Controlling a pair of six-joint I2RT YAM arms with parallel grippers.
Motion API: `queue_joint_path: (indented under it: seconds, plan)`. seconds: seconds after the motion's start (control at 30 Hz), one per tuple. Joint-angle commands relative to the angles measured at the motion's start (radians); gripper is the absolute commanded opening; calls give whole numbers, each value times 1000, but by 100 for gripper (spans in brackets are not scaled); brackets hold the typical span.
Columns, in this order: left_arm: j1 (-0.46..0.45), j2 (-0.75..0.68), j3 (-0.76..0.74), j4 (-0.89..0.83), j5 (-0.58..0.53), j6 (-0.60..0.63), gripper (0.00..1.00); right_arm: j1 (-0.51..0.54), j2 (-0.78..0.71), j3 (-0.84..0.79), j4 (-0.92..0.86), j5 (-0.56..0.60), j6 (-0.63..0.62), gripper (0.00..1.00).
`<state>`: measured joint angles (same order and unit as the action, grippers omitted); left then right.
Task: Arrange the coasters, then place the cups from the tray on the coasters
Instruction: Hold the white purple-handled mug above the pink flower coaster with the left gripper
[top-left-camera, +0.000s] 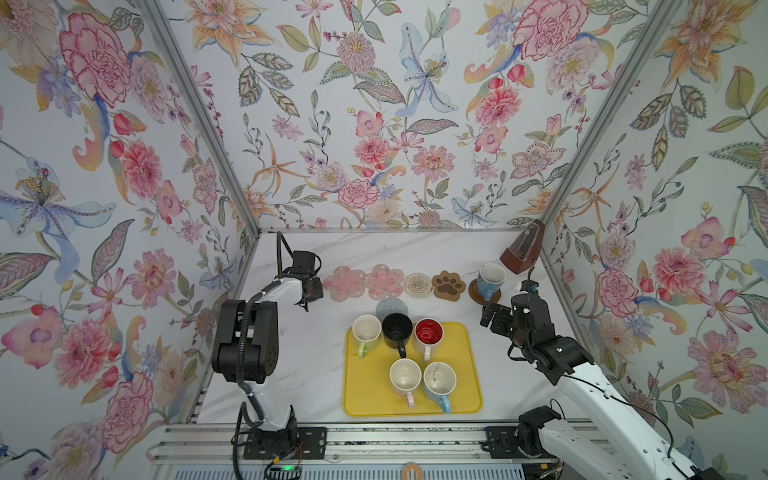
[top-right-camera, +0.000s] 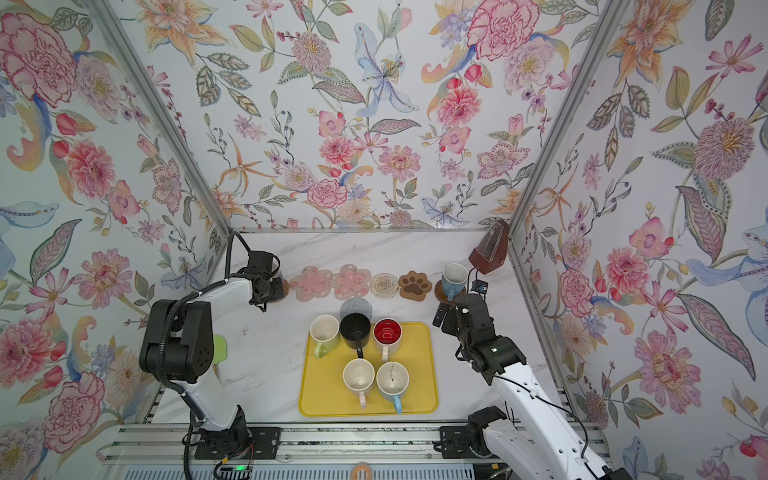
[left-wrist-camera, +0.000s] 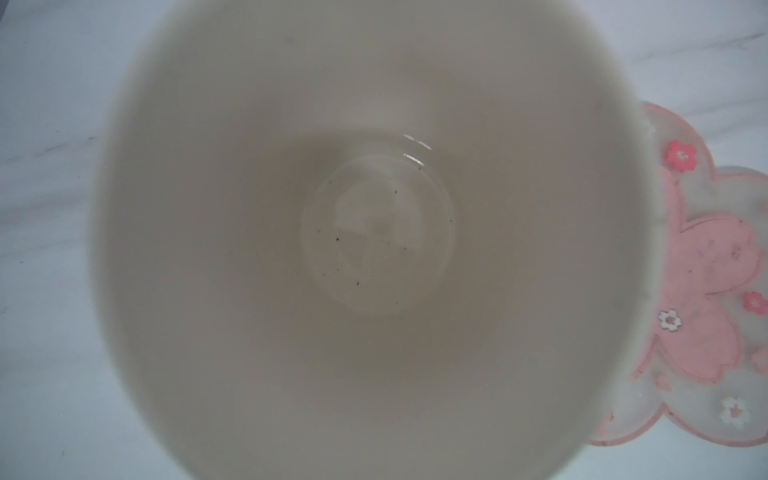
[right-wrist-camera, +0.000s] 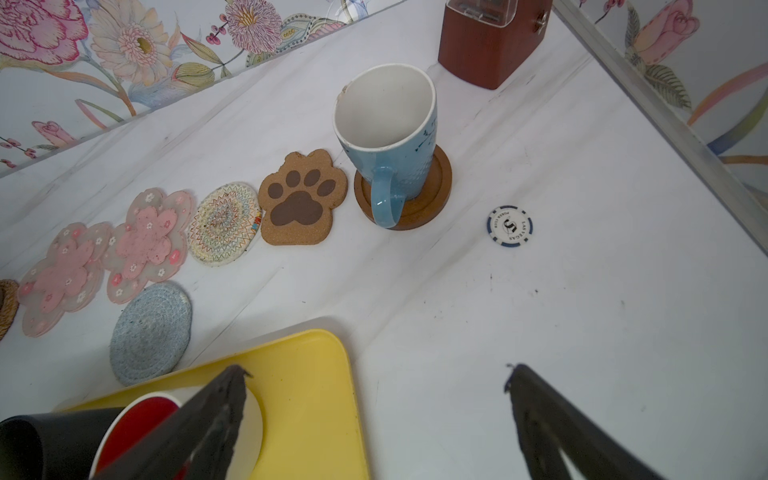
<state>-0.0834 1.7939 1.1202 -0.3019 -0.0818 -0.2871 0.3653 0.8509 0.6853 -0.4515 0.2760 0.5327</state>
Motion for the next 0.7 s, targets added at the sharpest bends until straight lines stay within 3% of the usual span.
queue_joint_path:
  seconds: [0.0, 0.5, 0.67]
  plan:
    - [2, -35, 35, -15, -14, -11, 0, 1, 8, -12, 8, -6, 16, 99]
    - [1, -33, 26, -31, -14, -22, 1, 1, 8, -14, 12, -8, 17, 99]
    - [1, -34, 29, -34, -18, -28, 19, 1, 8, -11, 13, -8, 16, 99]
